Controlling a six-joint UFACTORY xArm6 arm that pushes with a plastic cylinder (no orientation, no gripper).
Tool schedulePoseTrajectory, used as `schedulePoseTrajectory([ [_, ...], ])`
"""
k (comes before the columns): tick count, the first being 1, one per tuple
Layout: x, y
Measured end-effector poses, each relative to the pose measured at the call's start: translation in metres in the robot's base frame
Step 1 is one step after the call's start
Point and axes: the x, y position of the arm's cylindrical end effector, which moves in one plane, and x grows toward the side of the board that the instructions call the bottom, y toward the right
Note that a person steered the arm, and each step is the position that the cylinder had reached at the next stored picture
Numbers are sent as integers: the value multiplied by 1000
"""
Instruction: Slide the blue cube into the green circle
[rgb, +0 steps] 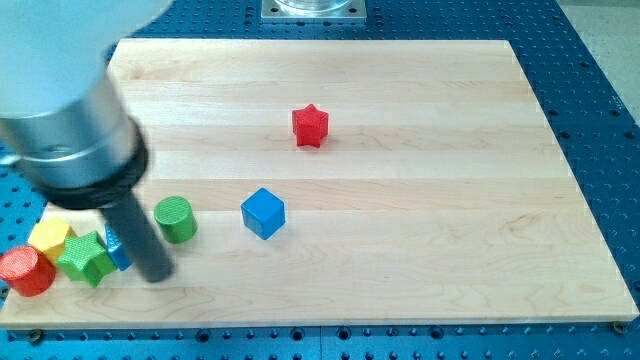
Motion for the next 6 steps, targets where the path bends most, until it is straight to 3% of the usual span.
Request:
schedulePoseTrajectory([
  [1,-5,103],
  [2,-49,133],
  [4,-53,3],
  [5,-98,51],
  [6,-108,-5],
])
